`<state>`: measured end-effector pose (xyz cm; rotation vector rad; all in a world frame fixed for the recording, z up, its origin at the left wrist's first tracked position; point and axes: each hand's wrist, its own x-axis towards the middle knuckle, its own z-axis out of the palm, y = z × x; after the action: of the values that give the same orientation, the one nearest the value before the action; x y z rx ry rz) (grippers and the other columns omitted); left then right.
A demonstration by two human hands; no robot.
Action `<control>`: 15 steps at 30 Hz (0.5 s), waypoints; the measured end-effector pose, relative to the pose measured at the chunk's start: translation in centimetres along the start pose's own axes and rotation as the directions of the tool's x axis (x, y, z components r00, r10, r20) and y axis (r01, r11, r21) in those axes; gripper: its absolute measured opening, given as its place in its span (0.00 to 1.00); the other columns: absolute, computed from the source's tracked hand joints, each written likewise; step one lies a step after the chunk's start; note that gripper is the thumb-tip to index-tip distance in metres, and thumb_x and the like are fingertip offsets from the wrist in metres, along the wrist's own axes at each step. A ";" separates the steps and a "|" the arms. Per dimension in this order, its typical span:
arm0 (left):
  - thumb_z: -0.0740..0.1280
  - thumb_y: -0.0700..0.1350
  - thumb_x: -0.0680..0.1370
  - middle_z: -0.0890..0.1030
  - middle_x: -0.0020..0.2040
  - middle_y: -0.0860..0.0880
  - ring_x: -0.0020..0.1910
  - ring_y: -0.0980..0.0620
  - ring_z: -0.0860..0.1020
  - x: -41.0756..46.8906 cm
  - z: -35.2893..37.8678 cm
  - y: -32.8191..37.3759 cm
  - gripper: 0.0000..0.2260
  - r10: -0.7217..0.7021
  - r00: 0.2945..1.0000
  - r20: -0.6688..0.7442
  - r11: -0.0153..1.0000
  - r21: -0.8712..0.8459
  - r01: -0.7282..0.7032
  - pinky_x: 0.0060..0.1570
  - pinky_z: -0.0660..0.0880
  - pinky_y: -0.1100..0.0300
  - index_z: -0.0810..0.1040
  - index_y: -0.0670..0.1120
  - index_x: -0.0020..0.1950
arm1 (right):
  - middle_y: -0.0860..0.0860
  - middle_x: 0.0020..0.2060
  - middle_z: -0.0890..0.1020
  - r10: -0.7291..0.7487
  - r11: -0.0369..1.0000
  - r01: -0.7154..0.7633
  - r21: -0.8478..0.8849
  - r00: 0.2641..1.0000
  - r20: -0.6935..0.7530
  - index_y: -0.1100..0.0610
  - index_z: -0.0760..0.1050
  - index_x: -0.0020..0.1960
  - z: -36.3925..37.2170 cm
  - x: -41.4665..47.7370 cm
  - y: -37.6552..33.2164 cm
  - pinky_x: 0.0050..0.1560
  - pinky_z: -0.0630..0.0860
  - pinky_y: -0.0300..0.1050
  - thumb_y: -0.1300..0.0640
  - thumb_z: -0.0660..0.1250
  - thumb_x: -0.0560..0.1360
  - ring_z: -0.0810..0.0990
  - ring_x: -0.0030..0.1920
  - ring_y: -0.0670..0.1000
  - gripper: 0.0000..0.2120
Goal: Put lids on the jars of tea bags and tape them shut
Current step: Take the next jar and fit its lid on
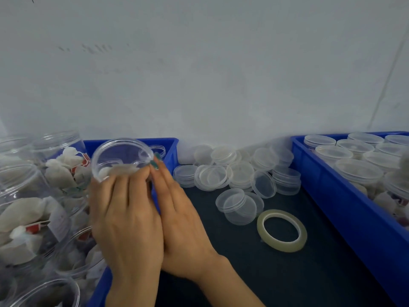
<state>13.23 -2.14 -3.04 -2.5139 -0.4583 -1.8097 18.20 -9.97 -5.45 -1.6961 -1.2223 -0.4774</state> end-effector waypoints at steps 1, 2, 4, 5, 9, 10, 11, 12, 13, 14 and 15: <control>0.61 0.38 0.82 0.83 0.55 0.37 0.60 0.38 0.75 0.0 -0.1 0.7 0.11 0.013 1.000 -0.012 0.999 -0.040 -0.013 0.58 0.76 0.37 0.80 0.36 0.59 | 0.50 0.82 0.49 -0.001 1.000 0.000 -0.012 0.999 -0.046 0.59 0.48 0.82 -0.3 -0.2 0.0 0.78 0.58 0.56 0.54 0.70 0.79 0.49 0.81 0.48 0.42; 0.63 0.38 0.82 0.83 0.55 0.39 0.59 0.41 0.74 -0.2 -0.2 1.6 0.10 0.012 1.000 -0.016 0.995 -0.096 -0.013 0.57 0.77 0.40 0.80 0.38 0.59 | 0.49 0.82 0.49 0.010 1.000 -0.012 -0.027 0.996 -0.094 0.57 0.48 0.82 -0.6 -0.4 0.1 0.79 0.57 0.52 0.51 0.66 0.81 0.50 0.81 0.48 0.38; 0.68 0.39 0.79 0.84 0.53 0.43 0.58 0.46 0.74 -0.6 -0.4 3.4 0.10 -0.010 1.000 0.030 0.976 -0.217 0.016 0.51 0.78 0.48 0.81 0.42 0.60 | 0.45 0.82 0.48 0.068 0.994 -0.082 -0.071 0.981 -0.183 0.50 0.45 0.81 -1.6 -1.0 0.4 0.79 0.55 0.43 0.41 0.52 0.85 0.50 0.81 0.44 0.30; 0.69 0.40 0.76 0.84 0.52 0.45 0.56 0.47 0.76 -0.8 -0.4 4.1 0.12 -0.013 0.997 0.077 0.963 -0.269 0.033 0.47 0.77 0.52 0.81 0.44 0.60 | 0.42 0.81 0.48 0.099 0.986 -0.125 -0.107 0.971 -0.216 0.47 0.44 0.81 -2.3 -1.5 0.7 0.78 0.54 0.38 0.37 0.47 0.85 0.50 0.80 0.43 0.29; 0.74 0.45 0.69 0.83 0.46 0.51 0.44 0.51 0.82 -2.1 0.0 6.1 0.16 0.076 0.965 0.252 0.917 -0.397 0.031 0.34 0.76 0.64 0.83 0.49 0.56 | 0.39 0.78 0.54 0.268 0.937 -0.308 -0.163 0.936 -0.230 0.46 0.47 0.80 -4.9 -4.7 3.0 0.69 0.57 0.25 0.33 0.55 0.80 0.56 0.79 0.41 0.35; 0.74 0.45 0.68 0.82 0.44 0.53 0.41 0.54 0.81 -2.3 0.2 6.4 0.15 0.110 0.957 0.269 0.910 -0.414 0.012 0.30 0.75 0.66 0.83 0.50 0.54 | 0.40 0.78 0.55 0.313 0.929 -0.344 -0.135 0.926 -0.211 0.47 0.47 0.80 -5.4 -5.6 3.6 0.69 0.56 0.24 0.35 0.61 0.77 0.56 0.79 0.42 0.39; 0.74 0.46 0.68 0.81 0.41 0.54 0.38 0.56 0.80 -2.5 0.4 6.7 0.13 0.136 0.950 0.279 0.904 -0.427 -0.004 0.26 0.73 0.68 0.84 0.51 0.52 | 0.43 0.79 0.56 0.352 0.921 -0.376 -0.101 0.916 -0.192 0.48 0.47 0.80 -5.7 -6.4 4.1 0.70 0.57 0.26 0.37 0.65 0.75 0.56 0.79 0.44 0.42; 0.74 0.46 0.68 0.80 0.40 0.55 0.37 0.57 0.79 -2.7 0.6 6.8 0.11 0.156 0.946 0.286 0.900 -0.436 -0.017 0.23 0.72 0.67 0.84 0.52 0.50 | 0.45 0.79 0.57 0.389 0.912 -0.404 -0.064 0.905 -0.175 0.50 0.47 0.80 -6.0 -7.2 4.6 0.71 0.59 0.30 0.39 0.69 0.73 0.57 0.79 0.45 0.45; 0.74 0.48 0.68 0.80 0.40 0.56 0.37 0.57 0.79 -3.0 0.9 6.9 0.10 0.171 0.942 0.290 0.897 -0.440 -0.028 0.22 0.72 0.66 0.84 0.53 0.49 | 0.46 0.78 0.58 0.416 0.905 -0.424 -0.024 0.896 -0.158 0.50 0.48 0.80 -6.2 -7.8 4.9 0.73 0.62 0.36 0.42 0.72 0.72 0.58 0.79 0.46 0.47; 0.74 0.50 0.68 0.80 0.41 0.56 0.39 0.57 0.79 -3.3 1.3 6.9 0.10 0.182 0.937 0.297 0.896 -0.443 -0.034 0.23 0.73 0.66 0.83 0.53 0.48 | 0.47 0.77 0.59 0.430 0.901 -0.433 0.011 0.891 -0.145 0.50 0.48 0.80 -6.3 -8.2 5.1 0.74 0.66 0.43 0.45 0.75 0.71 0.60 0.78 0.48 0.48; 0.73 0.53 0.69 0.81 0.44 0.57 0.44 0.56 0.80 -3.6 1.7 6.8 0.11 0.181 0.931 0.316 0.895 -0.445 -0.023 0.26 0.75 0.65 0.82 0.54 0.50 | 0.48 0.76 0.60 0.428 0.903 -0.427 0.040 0.893 -0.140 0.51 0.49 0.79 -6.4 -8.6 5.2 0.73 0.68 0.47 0.49 0.78 0.70 0.62 0.77 0.49 0.49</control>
<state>15.39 -9.22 -5.87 -3.1078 0.1079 -1.5652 20.52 -20.07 -11.38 -1.8238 -0.7112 -0.3172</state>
